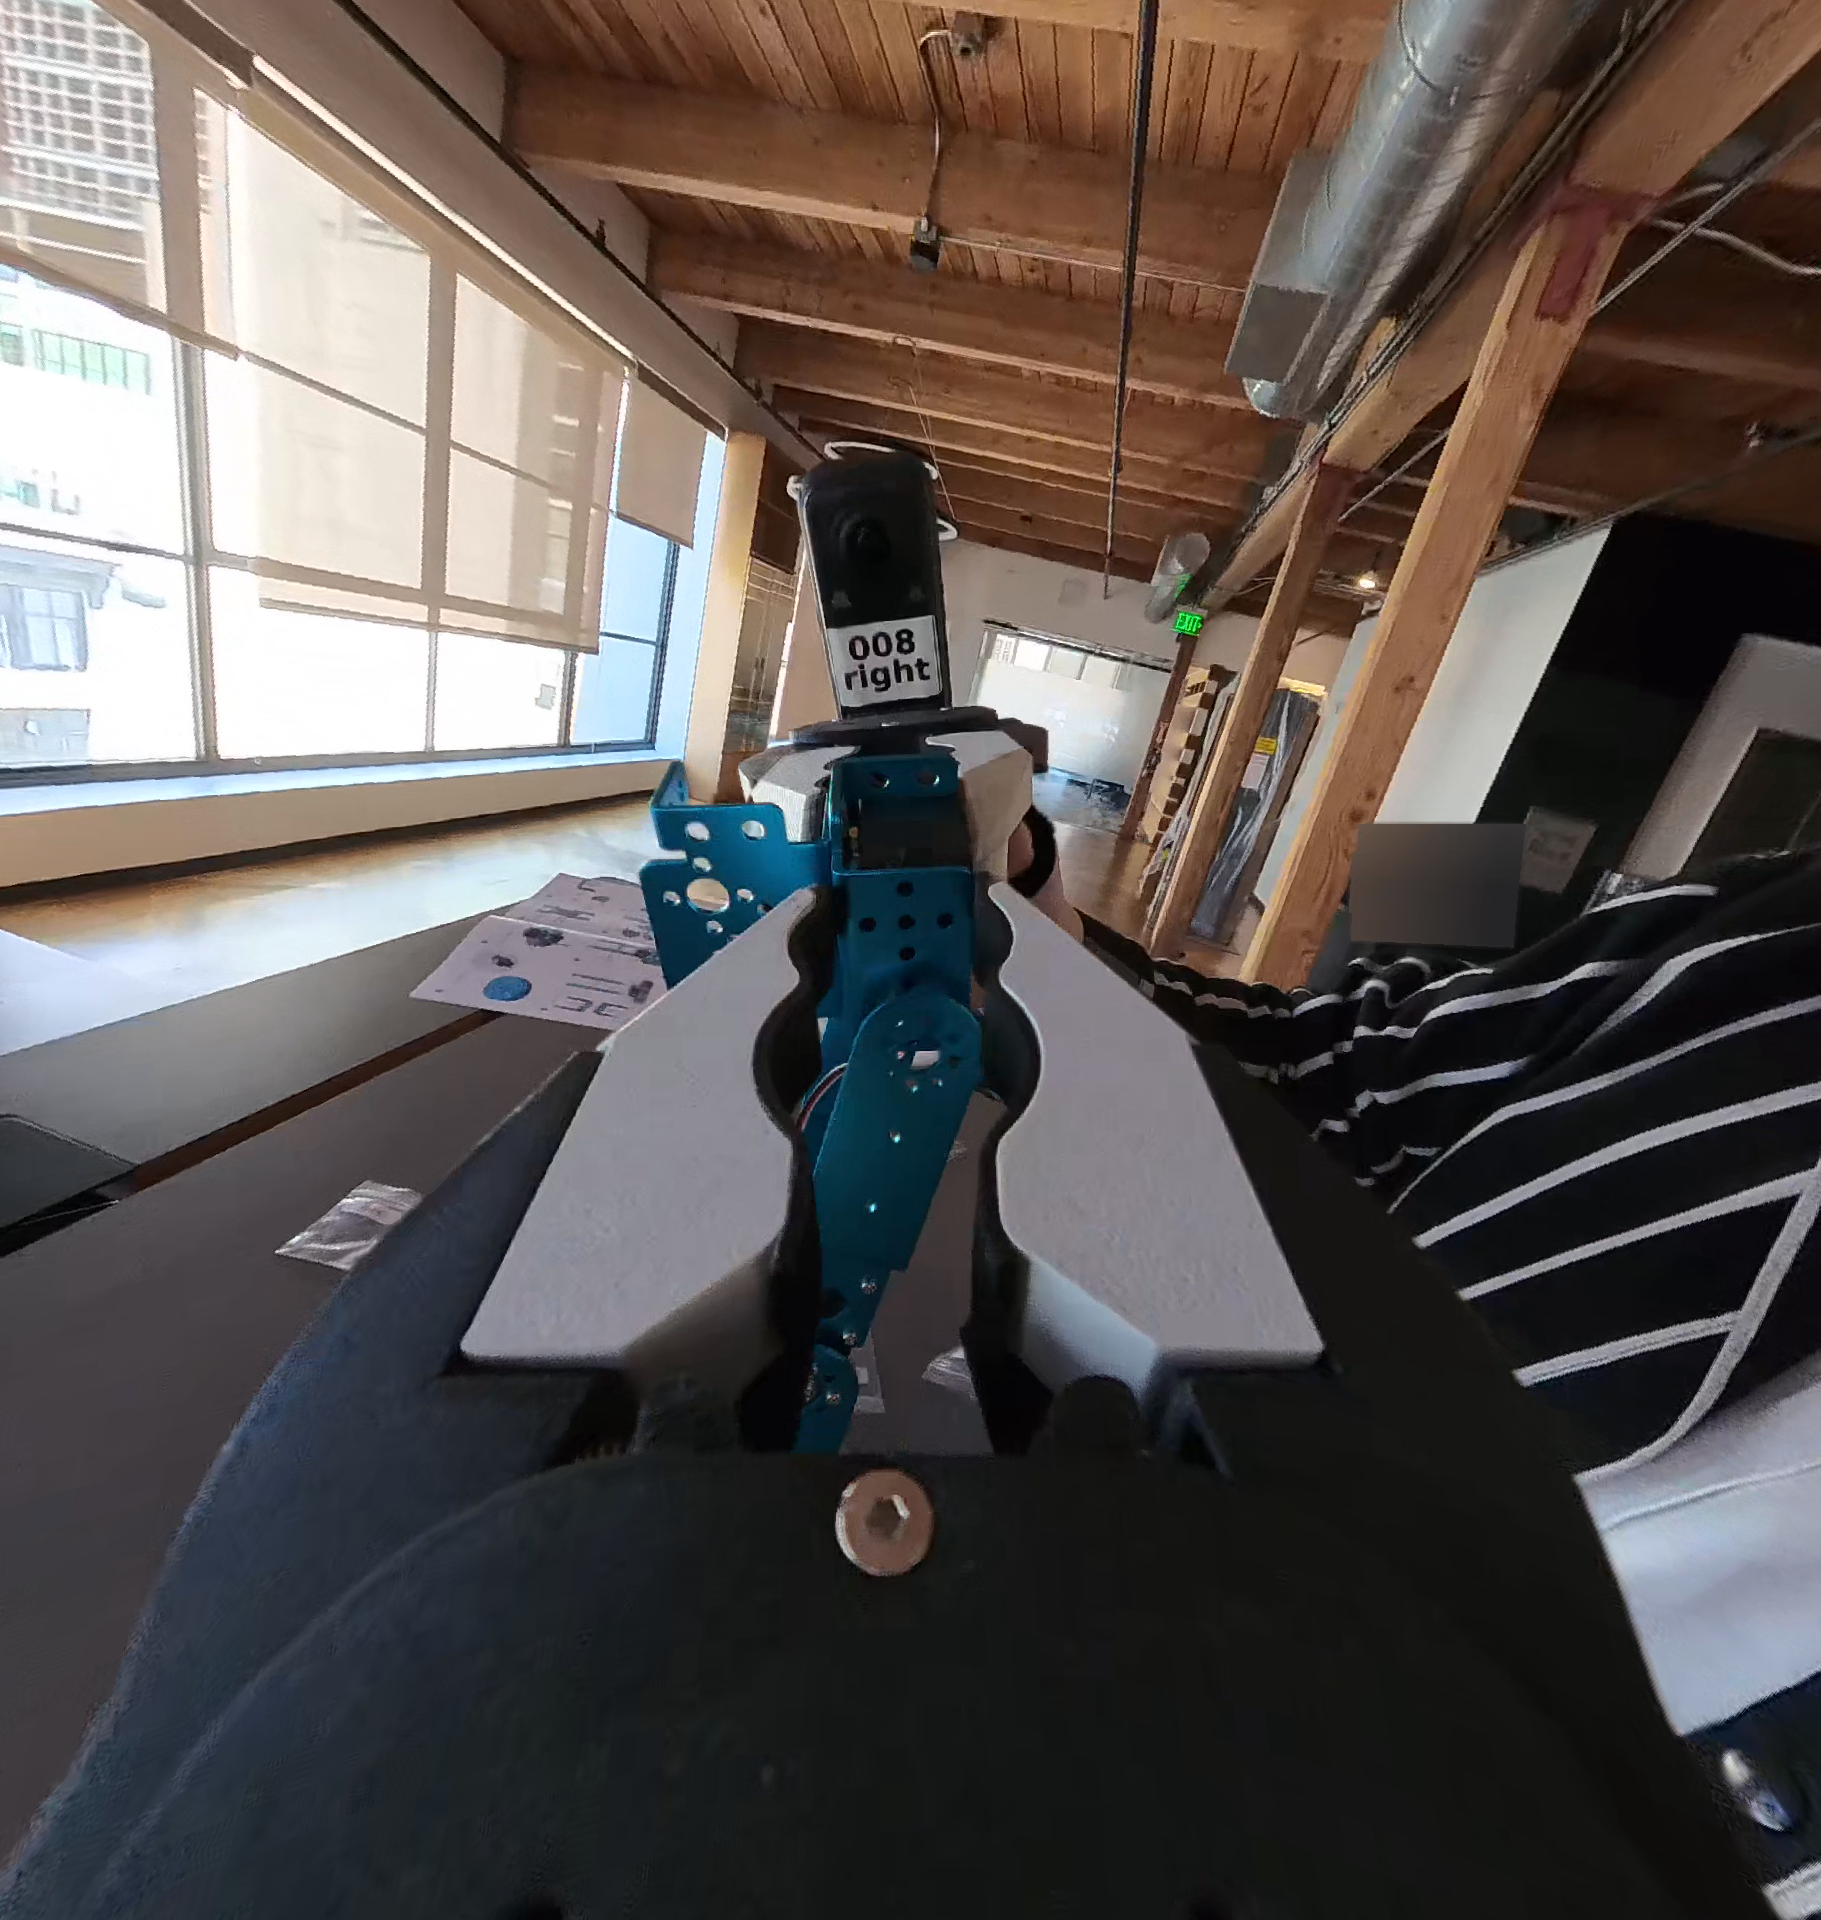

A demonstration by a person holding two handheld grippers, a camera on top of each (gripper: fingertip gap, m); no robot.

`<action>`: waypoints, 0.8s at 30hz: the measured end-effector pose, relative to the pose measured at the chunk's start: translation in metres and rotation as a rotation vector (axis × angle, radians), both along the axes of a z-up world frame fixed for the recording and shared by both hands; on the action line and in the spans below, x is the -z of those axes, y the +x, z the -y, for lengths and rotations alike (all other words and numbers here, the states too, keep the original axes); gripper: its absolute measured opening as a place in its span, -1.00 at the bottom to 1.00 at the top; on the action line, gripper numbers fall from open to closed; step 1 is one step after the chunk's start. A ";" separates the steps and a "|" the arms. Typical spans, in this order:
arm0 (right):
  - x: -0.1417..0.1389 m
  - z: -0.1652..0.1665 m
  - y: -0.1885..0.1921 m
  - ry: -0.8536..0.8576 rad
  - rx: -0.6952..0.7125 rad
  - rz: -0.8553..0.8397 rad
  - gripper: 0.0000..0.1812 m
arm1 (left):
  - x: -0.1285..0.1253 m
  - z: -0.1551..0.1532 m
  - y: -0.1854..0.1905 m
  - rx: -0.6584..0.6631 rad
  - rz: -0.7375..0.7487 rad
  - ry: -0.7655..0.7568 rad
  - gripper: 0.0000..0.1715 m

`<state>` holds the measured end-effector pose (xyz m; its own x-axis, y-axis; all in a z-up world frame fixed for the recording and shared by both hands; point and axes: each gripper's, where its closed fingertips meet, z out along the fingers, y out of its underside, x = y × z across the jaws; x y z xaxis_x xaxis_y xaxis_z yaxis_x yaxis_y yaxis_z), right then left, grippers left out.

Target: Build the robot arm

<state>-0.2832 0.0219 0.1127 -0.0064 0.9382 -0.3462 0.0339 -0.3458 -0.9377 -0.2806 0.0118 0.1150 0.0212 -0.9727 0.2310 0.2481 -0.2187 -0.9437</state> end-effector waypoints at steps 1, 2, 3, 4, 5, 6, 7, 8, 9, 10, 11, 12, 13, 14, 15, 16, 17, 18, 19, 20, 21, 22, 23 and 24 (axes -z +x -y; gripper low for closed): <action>-0.002 0.001 0.000 0.013 -0.002 -0.002 -0.71 | -0.002 0.001 0.000 -0.006 0.001 0.014 -0.73; -0.004 0.003 0.000 0.012 -0.008 -0.011 -0.70 | -0.004 0.002 0.000 -0.013 0.004 0.031 -0.73; -0.005 0.003 0.000 0.008 -0.015 -0.022 -0.70 | -0.005 0.003 0.000 -0.020 0.006 0.048 -0.73; -0.006 0.004 0.001 0.007 -0.019 -0.028 -0.71 | -0.006 0.003 0.001 -0.026 0.005 0.059 -0.73; -0.006 0.004 0.001 0.011 -0.017 -0.029 -0.71 | -0.007 0.003 0.001 -0.032 0.004 0.064 -0.73; -0.005 0.003 0.001 0.013 -0.010 -0.025 -0.71 | -0.007 0.002 0.001 -0.042 0.011 0.069 -0.67; -0.003 0.002 0.001 0.019 -0.002 -0.016 -0.71 | -0.008 0.000 0.000 -0.058 0.021 0.069 -0.57; -0.002 0.003 0.001 0.021 -0.001 -0.015 -0.71 | -0.009 -0.004 -0.001 -0.076 0.026 0.063 -0.48; -0.001 0.003 0.000 0.017 -0.002 -0.016 -0.71 | -0.008 -0.005 -0.002 -0.082 0.024 0.060 -0.46; -0.001 0.003 0.000 0.016 0.001 -0.024 -0.71 | -0.006 -0.004 -0.001 -0.071 0.016 0.058 -0.48; -0.001 0.002 0.001 0.021 0.009 -0.029 -0.71 | -0.004 -0.003 0.000 -0.056 0.005 0.053 -0.48; -0.001 0.002 0.001 0.027 0.019 -0.034 -0.70 | -0.001 -0.002 0.001 -0.047 -0.003 0.045 -0.46; -0.001 0.001 0.001 0.031 0.029 -0.039 -0.70 | 0.000 -0.002 0.002 -0.042 -0.005 0.041 -0.46; -0.001 0.001 0.001 0.039 0.039 -0.041 -0.70 | 0.001 -0.002 0.002 -0.040 -0.001 0.040 -0.48; -0.001 0.001 0.001 0.046 0.048 -0.046 -0.71 | 0.001 -0.003 0.003 -0.038 0.002 0.036 -0.49; -0.001 0.001 0.001 0.057 0.058 -0.048 -0.71 | 0.002 -0.004 0.003 -0.035 0.004 0.032 -0.53; -0.001 0.002 0.001 0.071 0.065 -0.049 -0.70 | 0.002 -0.004 0.003 -0.031 0.002 0.032 -0.58; -0.001 0.002 0.001 0.083 0.069 -0.051 -0.70 | 0.003 -0.004 0.003 -0.022 -0.004 0.036 -0.63; -0.001 0.001 0.001 0.090 0.082 -0.051 -0.71 | 0.004 -0.002 0.003 -0.010 -0.006 0.042 -0.72; -0.001 0.000 0.001 0.097 0.097 -0.056 -0.71 | 0.003 -0.002 0.003 -0.011 -0.006 0.048 -0.73; -0.002 0.000 0.001 0.090 0.094 -0.064 -0.71 | 0.002 -0.002 0.003 -0.020 -0.006 0.060 -0.73; -0.002 -0.001 0.001 0.079 0.086 -0.072 -0.71 | 0.002 -0.002 0.003 -0.028 -0.005 0.071 -0.73; -0.003 -0.001 0.002 0.070 0.083 -0.079 -0.71 | 0.001 -0.003 0.003 -0.031 -0.003 0.072 -0.73; -0.003 -0.002 0.001 0.061 0.081 -0.085 -0.71 | 0.001 -0.003 0.003 -0.028 0.002 0.065 -0.71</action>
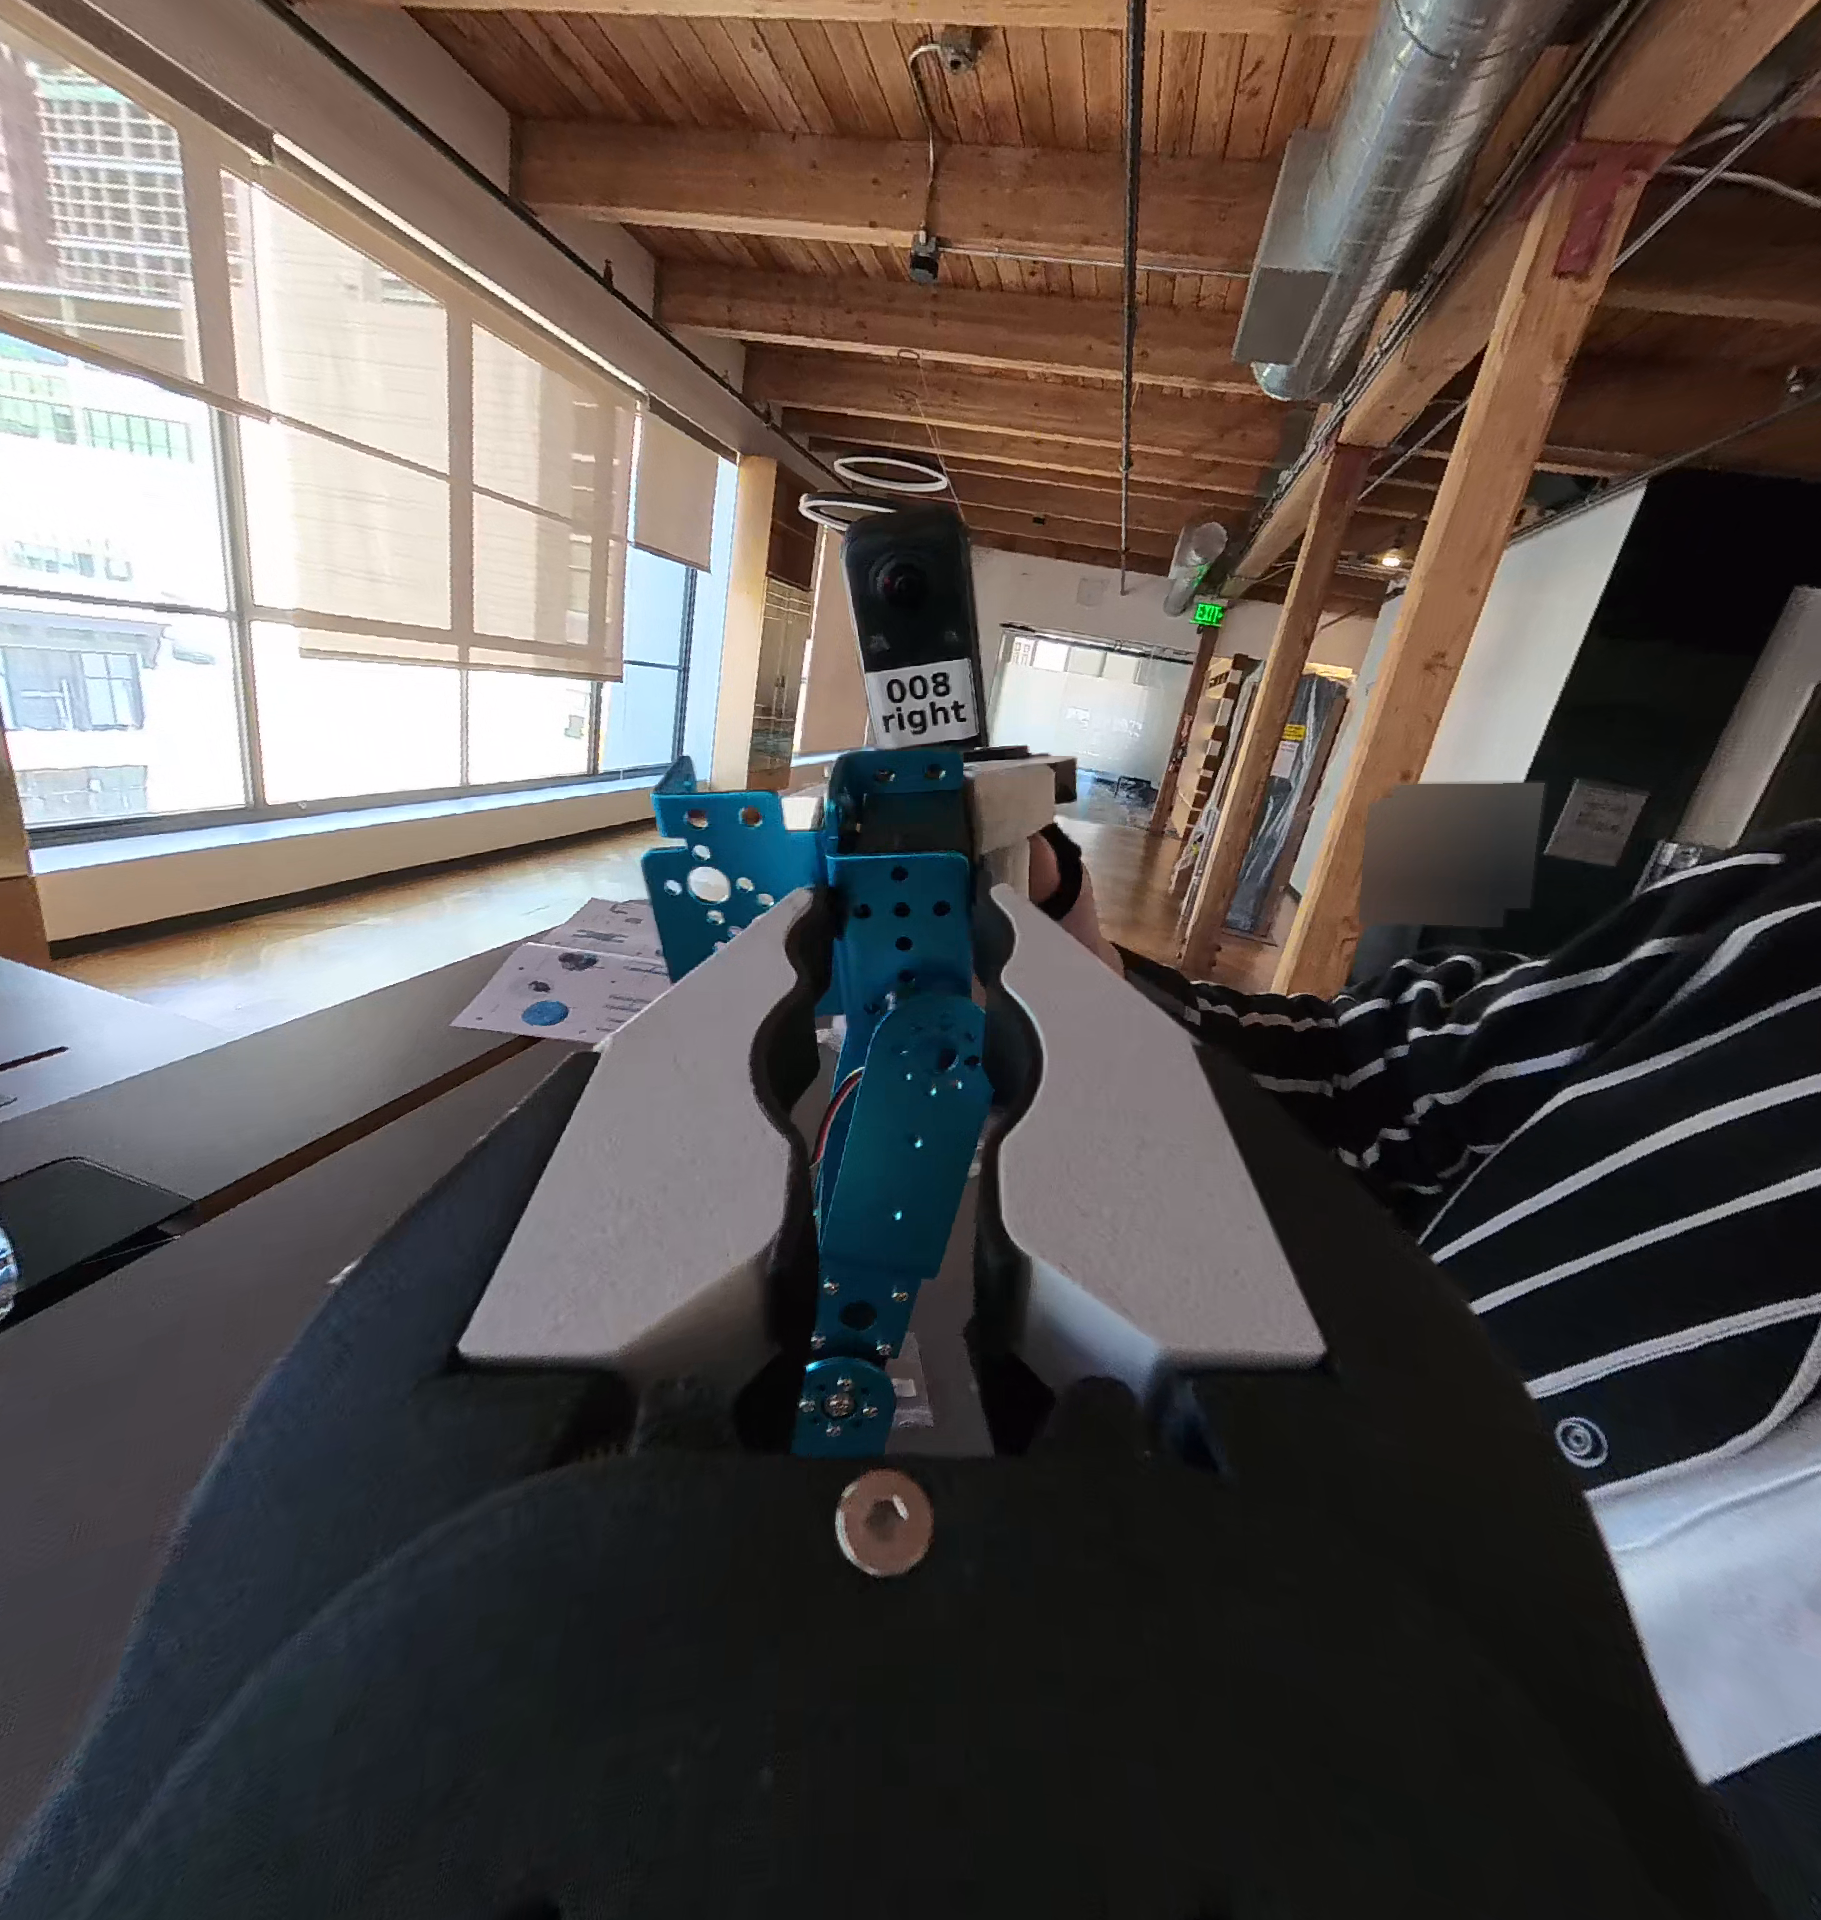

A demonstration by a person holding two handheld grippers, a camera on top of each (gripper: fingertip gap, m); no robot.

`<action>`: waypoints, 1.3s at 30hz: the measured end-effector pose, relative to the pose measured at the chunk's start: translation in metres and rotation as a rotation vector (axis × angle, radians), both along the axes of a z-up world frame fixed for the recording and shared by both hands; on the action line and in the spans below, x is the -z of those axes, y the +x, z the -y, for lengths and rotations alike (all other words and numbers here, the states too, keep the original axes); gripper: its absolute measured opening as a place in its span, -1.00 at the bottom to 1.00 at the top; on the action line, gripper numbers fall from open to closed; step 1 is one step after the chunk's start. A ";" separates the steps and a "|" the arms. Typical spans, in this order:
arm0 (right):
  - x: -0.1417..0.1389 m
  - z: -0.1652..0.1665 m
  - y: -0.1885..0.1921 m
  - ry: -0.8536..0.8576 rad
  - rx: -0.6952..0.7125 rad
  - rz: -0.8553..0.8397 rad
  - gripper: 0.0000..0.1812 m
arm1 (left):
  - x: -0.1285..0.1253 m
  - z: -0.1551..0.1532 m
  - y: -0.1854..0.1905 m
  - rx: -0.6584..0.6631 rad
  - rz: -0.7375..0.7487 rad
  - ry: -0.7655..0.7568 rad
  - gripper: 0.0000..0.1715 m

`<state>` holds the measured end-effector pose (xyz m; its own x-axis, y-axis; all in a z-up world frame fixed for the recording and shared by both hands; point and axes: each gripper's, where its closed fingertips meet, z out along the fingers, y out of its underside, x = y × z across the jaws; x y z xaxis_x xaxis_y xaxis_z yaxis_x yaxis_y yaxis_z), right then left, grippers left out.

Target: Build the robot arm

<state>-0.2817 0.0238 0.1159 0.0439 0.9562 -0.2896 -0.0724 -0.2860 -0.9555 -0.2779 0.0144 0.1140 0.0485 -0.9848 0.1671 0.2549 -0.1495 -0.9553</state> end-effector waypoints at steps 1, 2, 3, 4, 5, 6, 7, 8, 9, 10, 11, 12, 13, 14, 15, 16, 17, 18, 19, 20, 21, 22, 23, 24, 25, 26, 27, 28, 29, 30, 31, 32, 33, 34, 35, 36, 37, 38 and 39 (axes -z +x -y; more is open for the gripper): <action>-0.001 0.000 0.000 -0.012 -0.003 -0.005 -0.71 | -0.001 0.001 0.000 0.009 0.009 -0.005 -0.66; -0.001 -0.002 0.000 -0.024 -0.001 -0.010 -0.71 | -0.002 0.002 0.000 0.015 0.017 -0.012 -0.60; -0.001 -0.004 0.000 -0.034 0.007 -0.010 -0.71 | -0.002 0.001 0.000 0.007 0.014 -0.022 -0.57; 0.000 -0.005 0.000 -0.038 0.017 -0.006 -0.71 | -0.001 -0.001 0.001 -0.017 0.003 -0.023 -0.61; 0.000 -0.005 0.000 -0.033 0.022 -0.007 -0.71 | 0.000 -0.003 0.001 -0.055 -0.011 -0.007 -0.70; 0.000 -0.004 -0.001 -0.023 0.023 -0.008 -0.71 | 0.001 -0.004 0.001 -0.091 -0.025 0.020 -0.72; 0.000 -0.003 -0.001 -0.016 0.027 -0.010 -0.71 | 0.001 -0.004 0.001 -0.109 -0.036 0.041 -0.72; -0.001 -0.002 0.000 -0.013 0.022 -0.015 -0.71 | 0.000 -0.003 0.001 -0.115 -0.038 0.046 -0.72; -0.003 -0.001 0.000 -0.015 0.018 -0.024 -0.71 | -0.002 -0.002 0.002 -0.117 -0.032 0.048 -0.72; -0.005 -0.001 0.001 -0.016 0.015 -0.032 -0.71 | -0.005 -0.002 0.002 -0.116 -0.019 0.050 -0.72; -0.007 0.000 0.001 -0.017 0.011 -0.040 -0.71 | -0.007 -0.001 0.002 -0.116 -0.007 0.052 -0.72; -0.009 -0.001 0.001 -0.013 0.013 -0.044 -0.71 | -0.009 -0.002 0.002 -0.120 0.002 0.058 -0.71; -0.010 -0.001 0.001 -0.006 0.022 -0.046 -0.71 | -0.010 -0.003 0.003 -0.126 0.006 0.063 -0.65; -0.010 -0.004 0.001 0.009 0.043 -0.043 -0.71 | -0.010 -0.005 0.003 -0.139 -0.002 0.062 -0.66; -0.009 -0.005 0.001 0.028 0.059 -0.038 -0.71 | -0.009 -0.006 0.003 -0.149 -0.018 0.063 -0.71; -0.008 -0.004 0.001 0.036 0.061 -0.037 -0.70 | -0.008 -0.007 0.003 -0.149 -0.033 0.063 -0.71; -0.007 -0.004 0.001 0.033 0.062 -0.042 -0.71 | -0.006 -0.006 0.004 -0.142 -0.049 0.054 -0.71; -0.006 -0.003 0.002 0.031 0.061 -0.046 -0.71 | -0.006 -0.006 0.004 -0.138 -0.066 0.044 -0.71; -0.006 -0.002 0.002 0.032 0.058 -0.051 -0.70 | -0.006 -0.005 0.004 -0.138 -0.078 0.038 -0.71; -0.007 -0.002 0.003 0.032 0.054 -0.060 -0.71 | -0.006 -0.005 0.005 -0.143 -0.084 0.034 -0.71; -0.008 -0.002 0.003 0.033 0.049 -0.069 -0.71 | -0.007 -0.004 0.006 -0.150 -0.089 0.028 -0.71; -0.008 -0.001 0.004 0.036 0.042 -0.074 -0.71 | -0.007 -0.004 0.007 -0.160 -0.098 0.025 -0.72; -0.008 -0.001 0.005 0.041 0.032 -0.078 -0.71 | -0.007 -0.003 0.008 -0.169 -0.108 0.023 -0.72; -0.008 0.000 0.006 0.042 0.020 -0.084 -0.71 | -0.007 -0.003 0.008 -0.178 -0.120 0.020 -0.71; -0.008 0.000 0.006 0.037 0.011 -0.090 -0.71 | -0.007 -0.002 0.008 -0.186 -0.130 0.016 -0.71; -0.008 0.001 0.006 0.031 0.002 -0.091 -0.70 | -0.007 -0.001 0.008 -0.196 -0.138 0.017 -0.71; -0.008 0.001 0.006 0.029 -0.003 -0.086 -0.71 | -0.007 -0.001 0.008 -0.207 -0.142 0.020 -0.72; -0.008 0.001 0.005 0.029 -0.004 -0.078 -0.70 | -0.007 -0.001 0.007 -0.215 -0.139 0.020 -0.71; -0.007 0.001 0.005 0.030 -0.003 -0.072 -0.71 | -0.006 -0.002 0.007 -0.217 -0.130 0.013 -0.71; -0.007 0.001 0.004 0.028 -0.003 -0.064 -0.70 | -0.006 -0.002 0.006 -0.218 -0.121 0.004 -0.71; -0.007 0.000 0.004 0.023 -0.004 -0.056 -0.71 | -0.005 -0.002 0.006 -0.220 -0.113 0.001 -0.71; -0.006 0.000 0.003 0.021 -0.006 -0.044 -0.71 | -0.003 -0.002 0.005 -0.220 -0.108 -0.003 -0.71; -0.003 0.000 0.002 0.029 -0.003 -0.025 -0.71 | -0.001 -0.003 0.005 -0.218 -0.105 -0.014 -0.71; -0.002 0.000 0.002 0.037 0.000 -0.014 -0.71 | 0.001 -0.003 0.005 -0.212 -0.094 -0.027 -0.71; -0.001 0.000 0.002 0.041 0.000 -0.010 -0.71 | 0.002 -0.002 0.004 -0.207 -0.080 -0.038 -0.71; 0.000 0.000 0.001 0.039 0.002 -0.009 -0.71 | 0.003 -0.003 0.004 -0.211 -0.071 -0.044 -0.71; 0.001 -0.001 0.000 0.037 0.006 -0.005 -0.71 | 0.004 -0.003 0.003 -0.219 -0.073 -0.044 -0.71; 0.002 -0.001 0.000 0.035 0.005 -0.004 -0.71 | 0.005 -0.003 0.003 -0.226 -0.078 -0.041 -0.71; 0.002 -0.001 0.000 0.027 -0.004 -0.012 -0.70 | 0.005 -0.003 0.003 -0.234 -0.079 -0.039 -0.71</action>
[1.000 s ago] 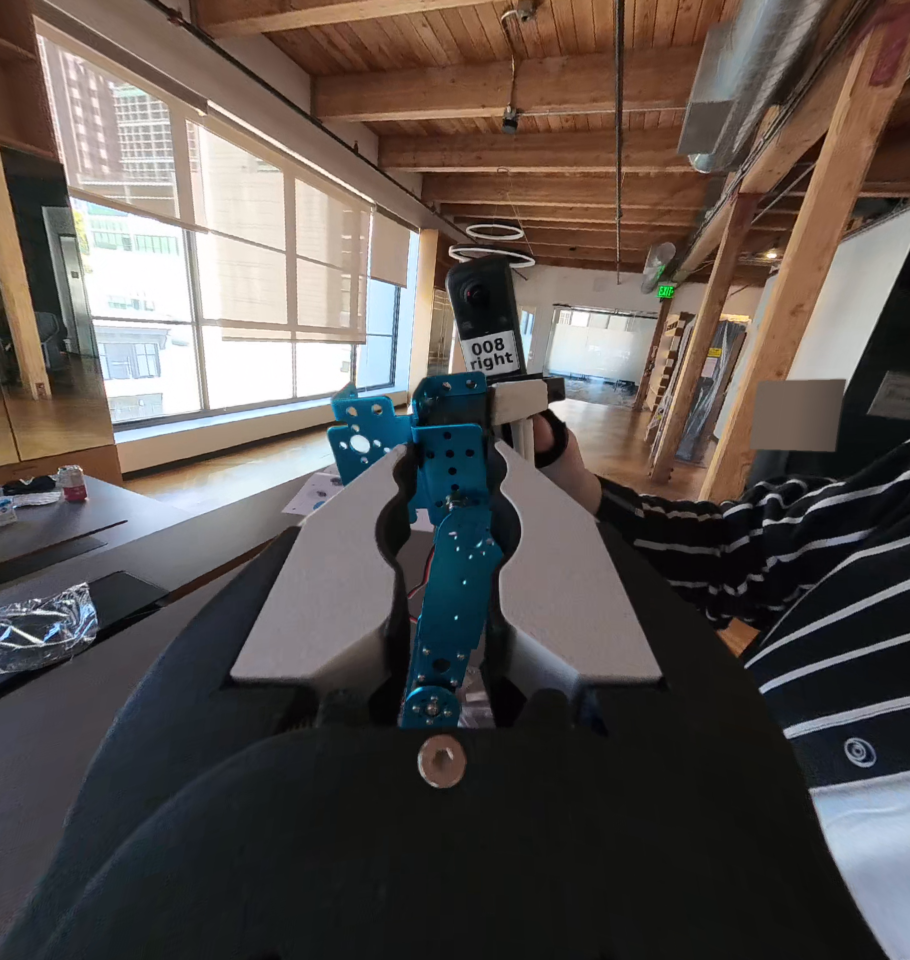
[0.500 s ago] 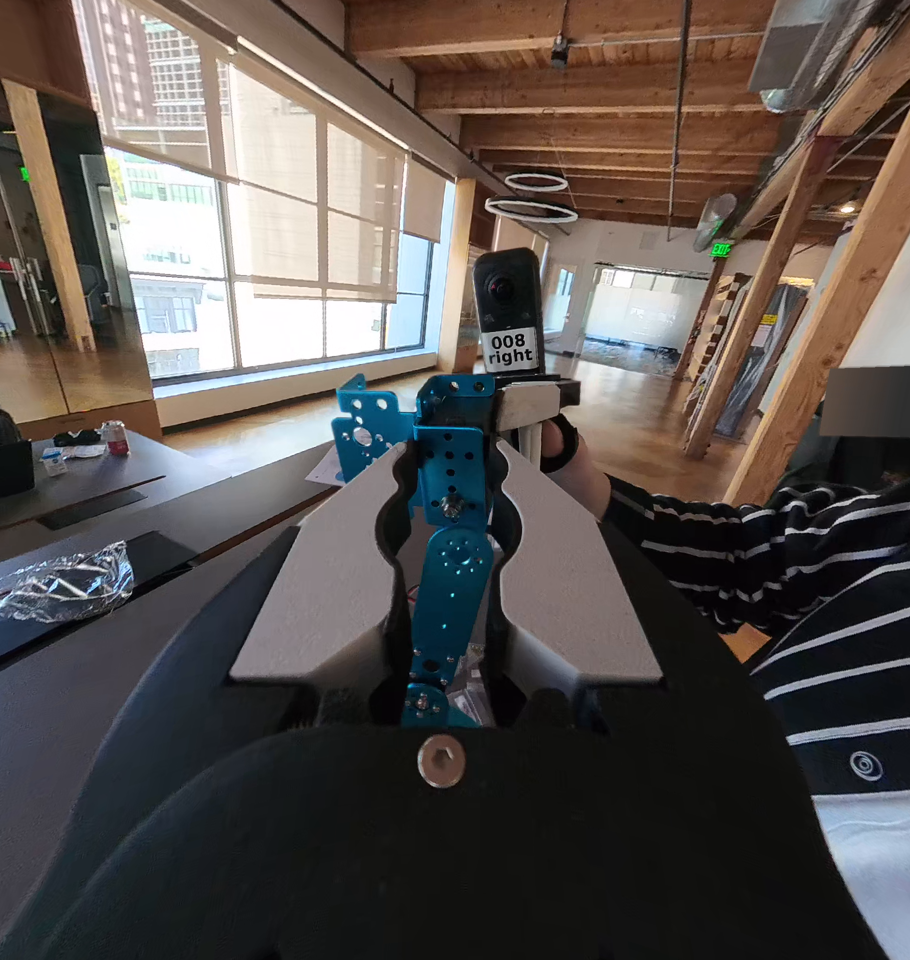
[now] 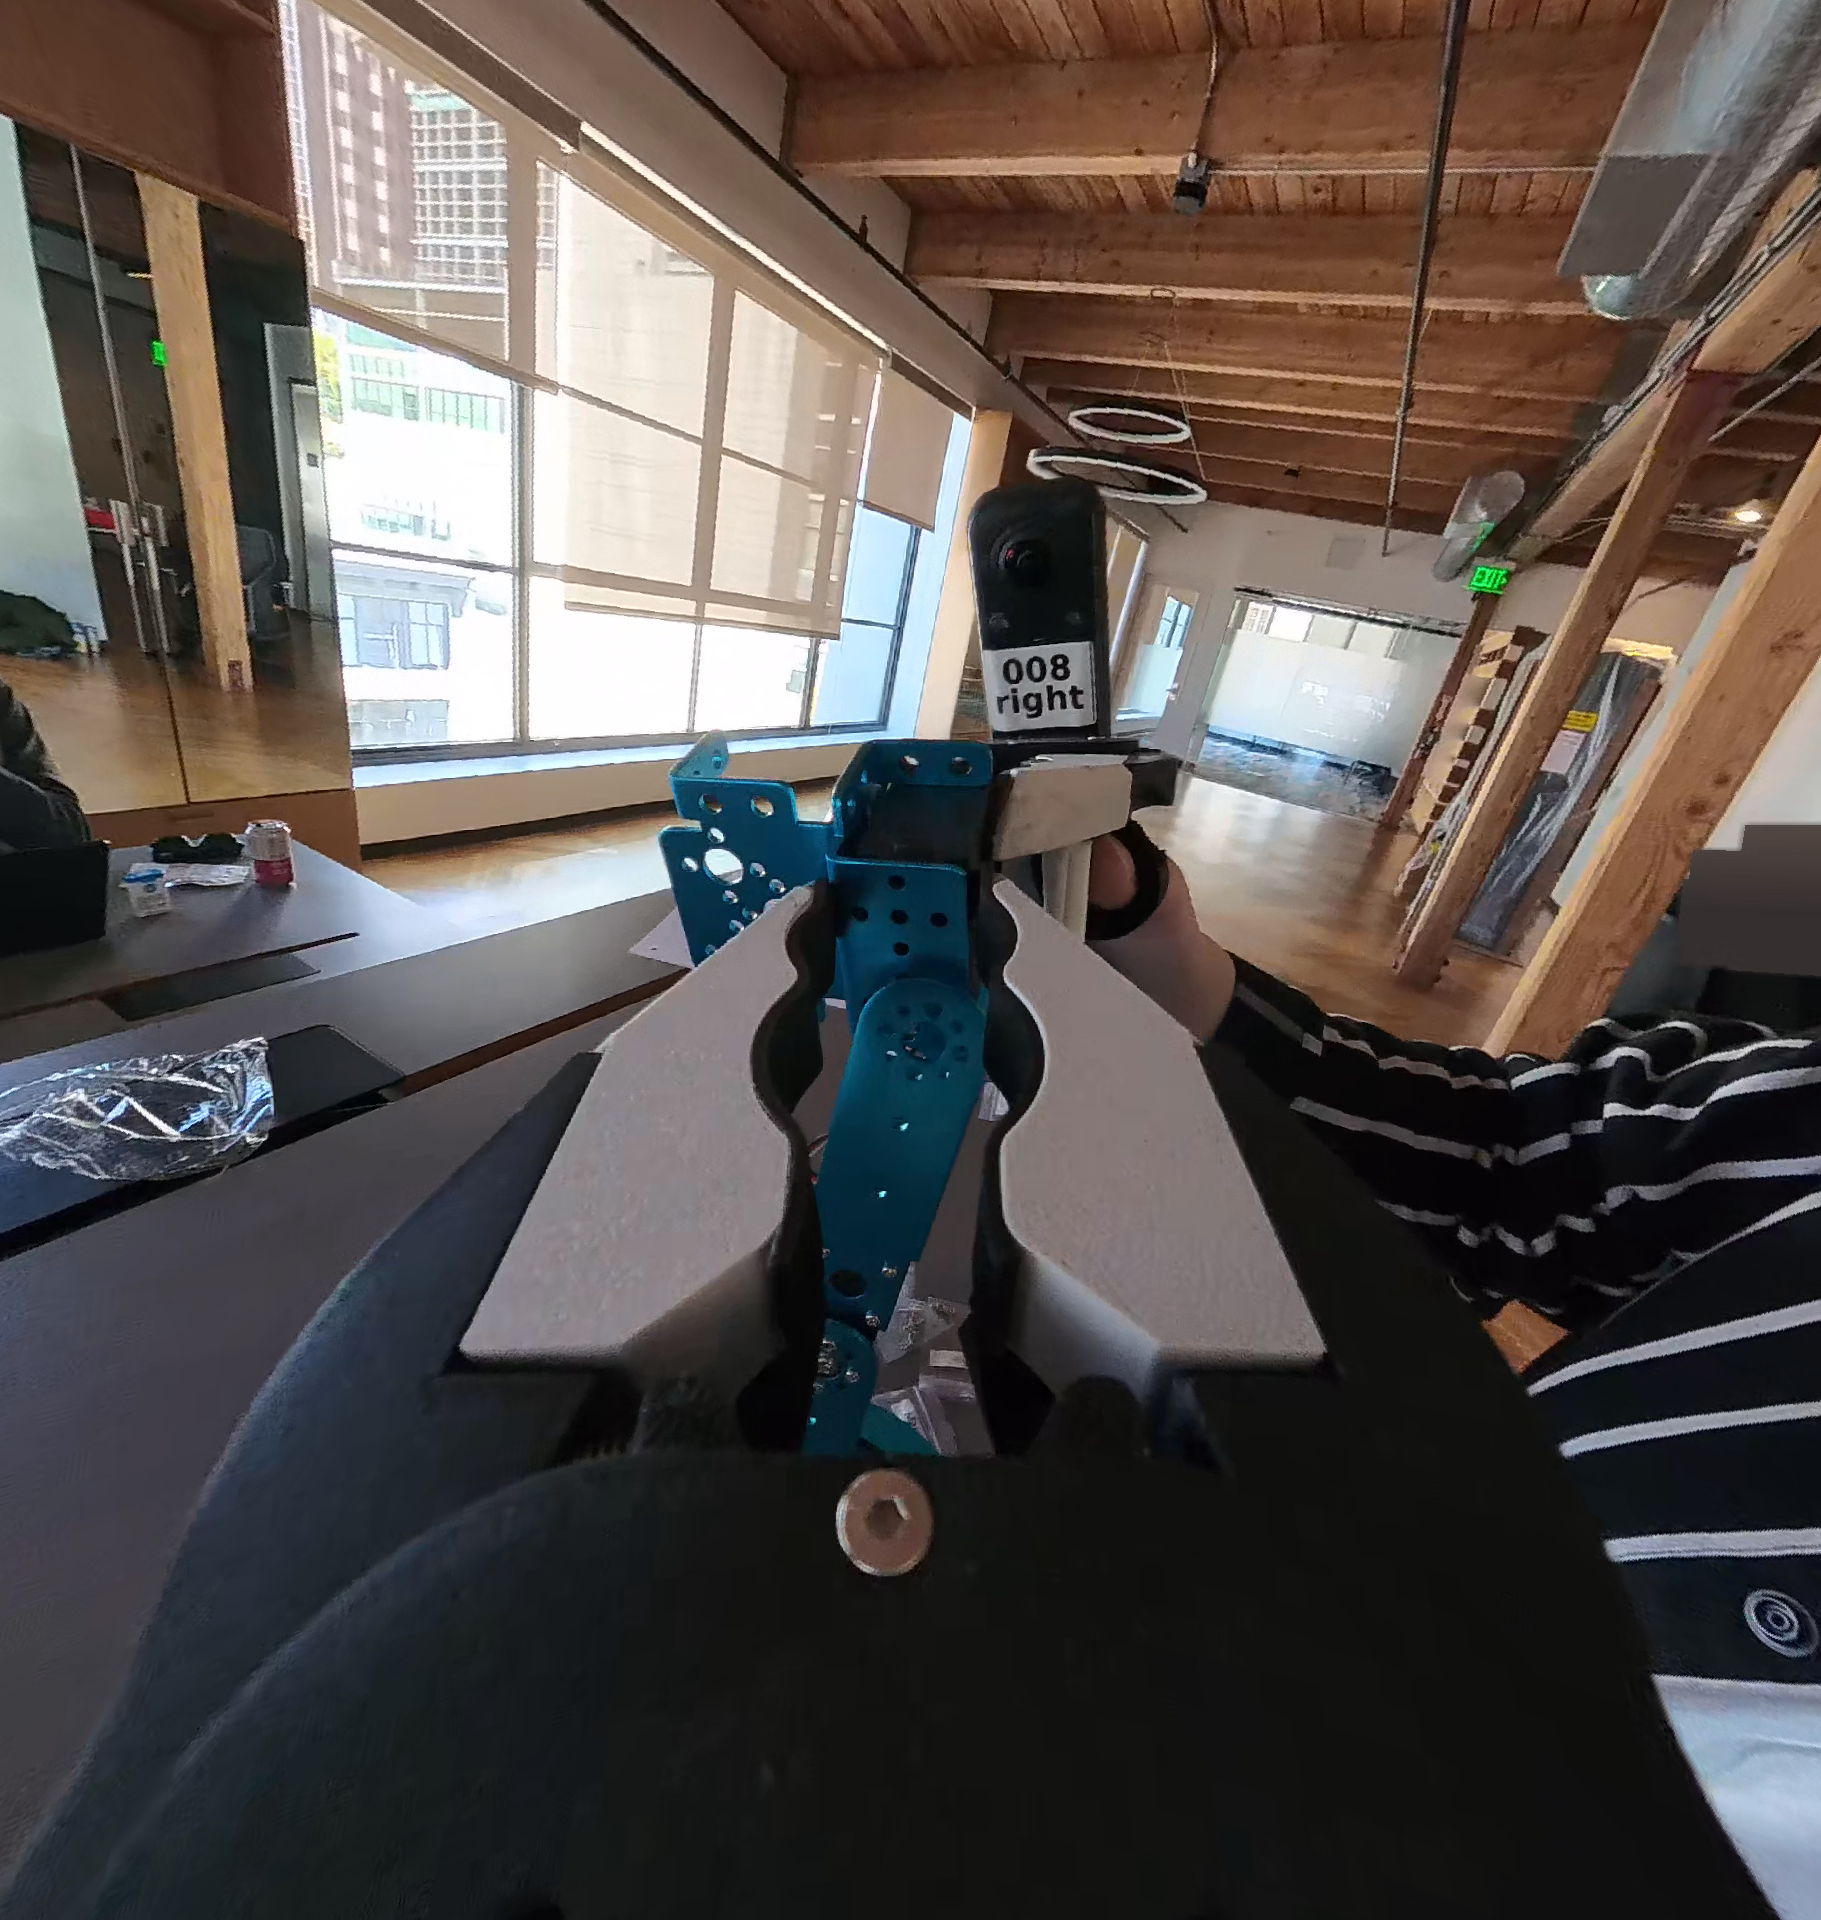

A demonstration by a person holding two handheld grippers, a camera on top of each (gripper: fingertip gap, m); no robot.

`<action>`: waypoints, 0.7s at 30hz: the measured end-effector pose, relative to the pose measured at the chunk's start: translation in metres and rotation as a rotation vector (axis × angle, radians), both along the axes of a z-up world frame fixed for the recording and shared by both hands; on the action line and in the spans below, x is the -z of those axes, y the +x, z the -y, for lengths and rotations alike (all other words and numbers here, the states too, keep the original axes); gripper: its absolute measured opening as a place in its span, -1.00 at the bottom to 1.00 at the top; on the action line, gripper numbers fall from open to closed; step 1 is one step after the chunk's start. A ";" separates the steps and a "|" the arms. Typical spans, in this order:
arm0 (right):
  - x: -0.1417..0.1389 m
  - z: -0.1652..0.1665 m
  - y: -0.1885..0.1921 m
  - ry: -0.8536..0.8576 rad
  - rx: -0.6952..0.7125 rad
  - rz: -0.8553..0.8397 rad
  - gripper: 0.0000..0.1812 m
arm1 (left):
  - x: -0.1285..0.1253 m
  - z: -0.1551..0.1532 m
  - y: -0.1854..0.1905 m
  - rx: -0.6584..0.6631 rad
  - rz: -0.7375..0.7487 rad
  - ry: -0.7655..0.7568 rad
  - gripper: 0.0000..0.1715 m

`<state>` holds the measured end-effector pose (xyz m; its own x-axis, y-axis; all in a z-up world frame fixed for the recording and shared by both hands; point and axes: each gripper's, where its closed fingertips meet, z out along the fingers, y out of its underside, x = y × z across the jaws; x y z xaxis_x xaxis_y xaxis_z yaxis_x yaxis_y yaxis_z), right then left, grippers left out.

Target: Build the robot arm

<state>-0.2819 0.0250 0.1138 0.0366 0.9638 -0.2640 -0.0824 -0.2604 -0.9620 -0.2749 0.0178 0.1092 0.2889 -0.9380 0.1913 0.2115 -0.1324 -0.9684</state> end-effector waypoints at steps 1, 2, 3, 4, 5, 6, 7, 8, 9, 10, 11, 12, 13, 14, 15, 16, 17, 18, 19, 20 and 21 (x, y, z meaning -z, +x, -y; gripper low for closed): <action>0.000 0.000 0.000 -0.010 -0.009 -0.007 -0.70 | 0.000 0.000 0.000 -0.007 -0.003 0.003 -0.72; 0.000 0.000 0.001 -0.018 -0.016 -0.014 -0.71 | -0.001 0.000 0.001 -0.013 -0.008 0.007 -0.71; 0.000 0.000 0.001 -0.023 -0.022 -0.019 -0.71 | -0.001 0.000 0.001 -0.017 -0.014 0.009 -0.71; -0.001 0.001 0.001 -0.026 -0.026 -0.022 -0.70 | -0.001 0.000 0.001 -0.020 -0.019 0.010 -0.71; -0.001 0.001 0.001 -0.027 -0.030 -0.023 -0.70 | 0.000 0.001 0.001 -0.023 -0.027 0.012 -0.72; 0.000 0.001 0.001 -0.025 -0.034 -0.020 -0.70 | 0.000 0.001 0.000 -0.026 -0.035 0.014 -0.72; 0.000 0.002 0.000 -0.019 -0.037 -0.015 -0.70 | 0.001 0.002 0.000 -0.031 -0.041 0.016 -0.72; 0.000 0.003 0.000 -0.009 -0.039 -0.010 -0.70 | 0.002 0.003 0.000 -0.036 -0.047 0.018 -0.71; 0.001 0.004 -0.001 0.002 -0.044 0.000 -0.70 | 0.003 0.004 -0.001 -0.039 -0.052 0.017 -0.72; 0.002 0.005 -0.002 0.011 -0.052 0.008 -0.70 | 0.004 0.005 -0.001 -0.042 -0.052 0.016 -0.72; 0.002 0.005 -0.003 0.017 -0.059 0.012 -0.70 | 0.004 0.005 -0.002 -0.046 -0.049 0.013 -0.72; 0.002 0.005 -0.003 0.015 -0.064 0.012 -0.70 | 0.004 0.004 -0.002 -0.051 -0.047 0.011 -0.72; 0.001 0.004 -0.003 0.008 -0.068 0.009 -0.70 | 0.003 0.004 -0.002 -0.059 -0.047 0.015 -0.72; 0.001 0.004 -0.002 0.001 -0.070 0.001 -0.70 | 0.002 0.003 -0.002 -0.066 -0.046 0.022 -0.72; 0.000 0.003 -0.002 -0.005 -0.074 -0.009 -0.70 | 0.002 0.003 -0.001 -0.070 -0.049 0.024 -0.71; 0.000 0.003 -0.002 -0.012 -0.079 -0.016 -0.70 | 0.001 0.003 -0.001 -0.074 -0.055 0.027 -0.71; 0.000 0.004 -0.001 -0.015 -0.084 -0.022 -0.69 | 0.001 0.003 -0.001 -0.081 -0.061 0.034 -0.72; -0.001 0.004 -0.001 -0.014 -0.085 -0.025 -0.70 | 0.001 0.003 -0.001 -0.087 -0.065 0.040 -0.72; -0.001 0.004 -0.001 -0.012 -0.085 -0.025 -0.69 | 0.001 0.004 -0.002 -0.091 -0.068 0.042 -0.72; 0.000 0.005 -0.002 -0.010 -0.086 -0.022 -0.69 | 0.001 0.004 -0.002 -0.092 -0.068 0.042 -0.72; 0.000 0.005 -0.002 -0.007 -0.087 -0.021 -0.69 | 0.001 0.005 -0.003 -0.093 -0.063 0.039 -0.72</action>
